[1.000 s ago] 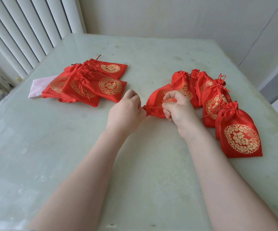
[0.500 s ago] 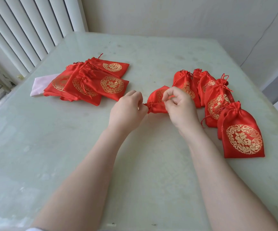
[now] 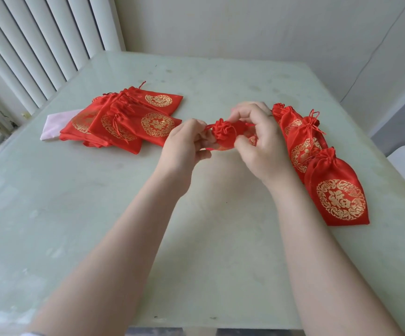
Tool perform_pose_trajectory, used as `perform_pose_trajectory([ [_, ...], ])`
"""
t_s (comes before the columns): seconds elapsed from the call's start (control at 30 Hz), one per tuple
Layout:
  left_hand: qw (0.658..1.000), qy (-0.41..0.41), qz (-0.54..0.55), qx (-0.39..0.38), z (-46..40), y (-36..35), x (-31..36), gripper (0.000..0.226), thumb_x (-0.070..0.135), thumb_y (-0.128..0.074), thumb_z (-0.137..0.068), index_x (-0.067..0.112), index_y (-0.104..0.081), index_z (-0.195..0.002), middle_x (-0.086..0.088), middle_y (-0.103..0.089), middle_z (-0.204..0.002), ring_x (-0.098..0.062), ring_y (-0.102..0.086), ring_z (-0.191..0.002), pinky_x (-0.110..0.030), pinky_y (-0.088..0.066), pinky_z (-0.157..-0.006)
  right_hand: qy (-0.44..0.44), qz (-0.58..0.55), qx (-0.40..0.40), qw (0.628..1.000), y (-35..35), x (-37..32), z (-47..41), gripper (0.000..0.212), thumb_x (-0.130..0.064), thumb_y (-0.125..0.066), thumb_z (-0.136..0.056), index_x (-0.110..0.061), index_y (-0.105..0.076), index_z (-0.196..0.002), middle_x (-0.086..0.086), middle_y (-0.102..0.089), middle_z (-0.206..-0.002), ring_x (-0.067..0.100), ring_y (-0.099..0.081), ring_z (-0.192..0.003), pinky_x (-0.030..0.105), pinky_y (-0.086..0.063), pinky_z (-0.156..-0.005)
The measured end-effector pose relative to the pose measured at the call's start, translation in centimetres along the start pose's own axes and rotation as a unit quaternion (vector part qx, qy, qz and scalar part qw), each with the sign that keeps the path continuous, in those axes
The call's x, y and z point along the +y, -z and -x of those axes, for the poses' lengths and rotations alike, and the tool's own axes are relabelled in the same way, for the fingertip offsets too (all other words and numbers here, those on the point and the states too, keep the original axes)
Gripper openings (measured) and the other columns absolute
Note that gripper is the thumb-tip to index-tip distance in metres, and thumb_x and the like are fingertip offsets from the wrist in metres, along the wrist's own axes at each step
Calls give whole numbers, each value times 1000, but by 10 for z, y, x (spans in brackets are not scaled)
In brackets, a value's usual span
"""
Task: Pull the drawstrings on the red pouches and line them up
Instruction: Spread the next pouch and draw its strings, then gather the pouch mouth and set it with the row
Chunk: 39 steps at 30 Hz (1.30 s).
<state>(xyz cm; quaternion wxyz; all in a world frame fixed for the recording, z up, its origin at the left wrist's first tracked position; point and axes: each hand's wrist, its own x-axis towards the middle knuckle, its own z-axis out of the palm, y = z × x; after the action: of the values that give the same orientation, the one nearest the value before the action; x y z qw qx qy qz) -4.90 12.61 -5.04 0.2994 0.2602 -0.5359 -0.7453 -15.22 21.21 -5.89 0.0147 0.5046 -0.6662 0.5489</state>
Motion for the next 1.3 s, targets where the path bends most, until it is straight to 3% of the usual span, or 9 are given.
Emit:
perform_pose_trajectory([
  [0.13, 1000, -10, 4, -13, -2, -15, 4, 23, 8, -42, -90, 15, -49, -69, 6, -53, -61, -9, -51, -54, -21, -38, -55, -44, 33, -48, 997, 12, 3, -10, 23, 1, -56, -83, -14, -55, -99, -9, -60, -86, -8, -55, -75, 8, -41, -70],
  [0.3, 991, -38, -115, -52, -8, -37, -6, 17, 13, -51, -91, 14, -53, -74, 4, -55, -70, 4, -48, -55, -4, -36, -53, -123, -26, 44, 991, 38, 20, -22, 31, -7, -60, -85, -33, -43, -87, 0, -65, -94, 14, -63, -86, 33, -49, -79],
  [0.47, 950, -47, -303, -64, -31, -45, -41, 19, 6, -56, -86, 20, -63, -76, 4, -62, -75, -4, -52, -58, -14, -39, -57, -204, 68, 67, 974, 55, 53, -33, 18, -11, -63, -83, -22, -53, -93, -1, -60, -88, 14, -55, -82, 24, -40, -74],
  [0.57, 904, -62, -419, -57, -45, -51, -57, 16, 13, -60, -83, 24, -65, -93, 5, -63, -87, -15, -57, -83, -22, -41, -78, -201, 163, 64, 964, 55, 69, -34, 16, -11, -60, -86, -10, -59, -102, 3, -63, -104, 16, -56, -97, 17, -34, -77],
  [0.67, 842, -41, -537, -37, -52, -55, -62, 26, 29, -61, -85, 35, -61, -110, 8, -64, -107, -20, -42, -116, -32, -25, -99, -188, 215, 71, 956, 51, 77, -32, 14, -11, -51, -89, -9, -61, -99, 11, -61, -110, 27, -53, -106, 26, -34, -88],
  [0.83, 824, -18, -564, -42, -54, -68, -61, 33, 32, -59, -84, 40, -57, -116, 8, -60, -112, -22, -38, -119, -34, -23, -97, -155, 271, 65, 948, 38, 76, -31, 17, -14, -48, -88, -13, -64, -94, 9, -61, -110, 32, -46, -113, 29, -26, -91],
  [0.97, 879, -45, -474, -10, -48, -54, -58, 23, 30, -59, -83, 35, -64, -104, 3, -47, -113, -22, -42, -118, -40, -30, -105, -142, 202, 23, 969, 26, 59, -30, 15, -11, -51, -88, -9, -66, -92, 11, -62, -104, 30, -51, -104, 31, -34, -91],
  [1.2, 868, -41, -486, 93, -32, 12, -54, 30, 15, -59, -83, 16, -60, -113, -11, -31, -138, -27, -30, -130, -30, -27, -105, -158, 106, -47, 981, -16, 27, -23, 14, -9, -51, -90, -6, -64, -96, 6, -63, -97, 21, -56, -100, 20, -32, -76],
  [1.3, 796, -51, -587, 135, -26, 36, -47, 34, 15, -54, -85, 15, -54, -119, -10, -25, -141, -32, -30, -126, -38, -28, -101, -132, 124, -105, 978, -44, 13, -20, 14, -10, -52, -90, -7, -64, -95, 10, -63, -105, 24, -53, -106, 25, -36, -88],
])
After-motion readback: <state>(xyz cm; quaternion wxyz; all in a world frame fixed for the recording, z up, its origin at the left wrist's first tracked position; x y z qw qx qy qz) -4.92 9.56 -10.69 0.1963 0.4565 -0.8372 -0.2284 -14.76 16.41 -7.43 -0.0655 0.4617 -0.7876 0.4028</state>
